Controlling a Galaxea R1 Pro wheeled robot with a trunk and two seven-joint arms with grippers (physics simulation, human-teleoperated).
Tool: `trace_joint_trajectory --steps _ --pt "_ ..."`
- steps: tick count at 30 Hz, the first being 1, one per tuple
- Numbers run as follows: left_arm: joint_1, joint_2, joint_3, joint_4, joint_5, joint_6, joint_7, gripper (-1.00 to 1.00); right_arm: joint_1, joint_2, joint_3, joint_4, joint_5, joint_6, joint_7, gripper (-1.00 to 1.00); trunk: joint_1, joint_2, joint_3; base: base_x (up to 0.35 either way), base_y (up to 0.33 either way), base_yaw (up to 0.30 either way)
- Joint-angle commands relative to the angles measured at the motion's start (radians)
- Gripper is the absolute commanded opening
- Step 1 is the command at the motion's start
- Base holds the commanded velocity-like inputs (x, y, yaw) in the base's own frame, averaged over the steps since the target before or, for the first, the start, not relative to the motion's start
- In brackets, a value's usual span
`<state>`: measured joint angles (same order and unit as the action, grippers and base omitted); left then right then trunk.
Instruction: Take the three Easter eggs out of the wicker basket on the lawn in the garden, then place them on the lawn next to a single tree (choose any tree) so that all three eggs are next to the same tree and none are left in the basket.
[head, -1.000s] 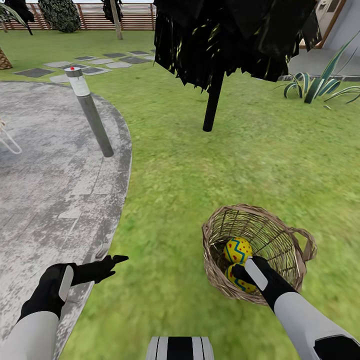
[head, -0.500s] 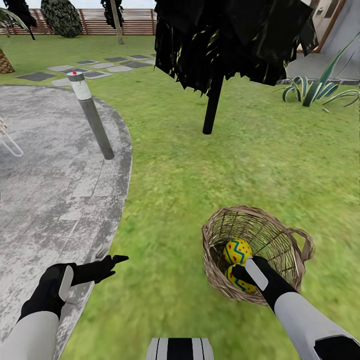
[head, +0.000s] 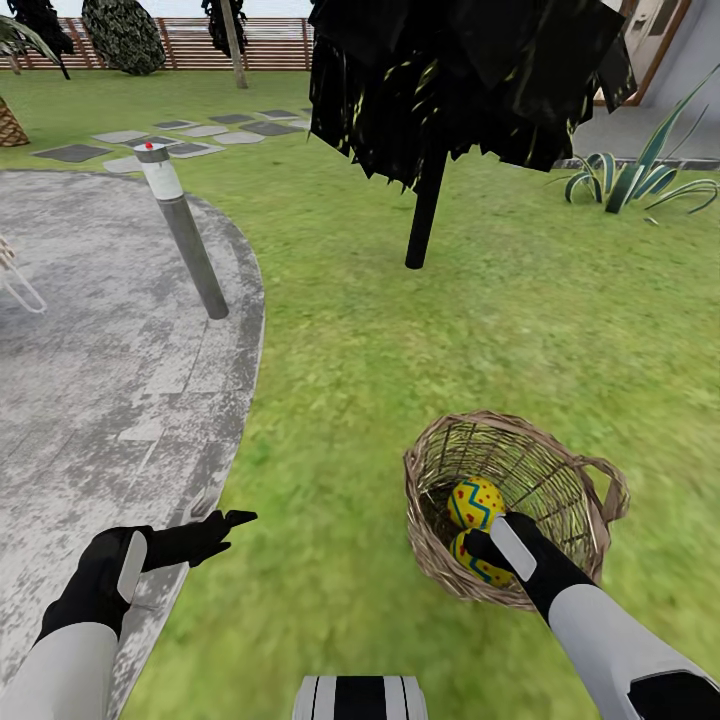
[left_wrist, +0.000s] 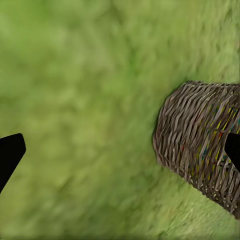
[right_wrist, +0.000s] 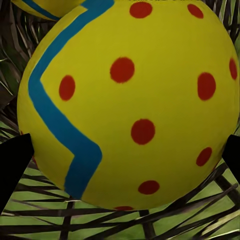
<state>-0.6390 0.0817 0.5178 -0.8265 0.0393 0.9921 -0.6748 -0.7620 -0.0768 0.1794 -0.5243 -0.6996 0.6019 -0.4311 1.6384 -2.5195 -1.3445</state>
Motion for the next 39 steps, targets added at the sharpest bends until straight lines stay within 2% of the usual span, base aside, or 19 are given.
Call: trace_joint_trajectory --steps 1,21,23,39 --pt "-0.001 0.0 0.002 0.0 0.004 0.008 0.0 1.0 0.0 -0.001 0.008 -0.002 -0.011 0.002 -0.009 -1.0 0.0 0.0 -0.001 0.0 0.0 0.0" --pt "-0.001 0.001 0.002 0.0 0.004 0.008 0.0 1.0 0.0 -0.001 0.005 -0.002 -0.011 0.002 -0.009 -1.0 0.0 0.0 -0.001 0.0 0.0 0.0" --pt "-0.001 0.001 0.002 0.0 0.004 0.008 0.0 1.0 0.0 -0.001 0.005 -0.002 -0.01 0.002 -0.009 -1.0 -0.001 0.0 0.007 0.0 0.0 0.0" --pt "-0.001 0.001 0.002 0.0 0.004 0.008 0.0 1.0 0.0 -0.001 0.008 0.0 -0.015 0.018 -0.011 -1.0 -0.002 0.0 0.011 0.0 0.0 0.0"
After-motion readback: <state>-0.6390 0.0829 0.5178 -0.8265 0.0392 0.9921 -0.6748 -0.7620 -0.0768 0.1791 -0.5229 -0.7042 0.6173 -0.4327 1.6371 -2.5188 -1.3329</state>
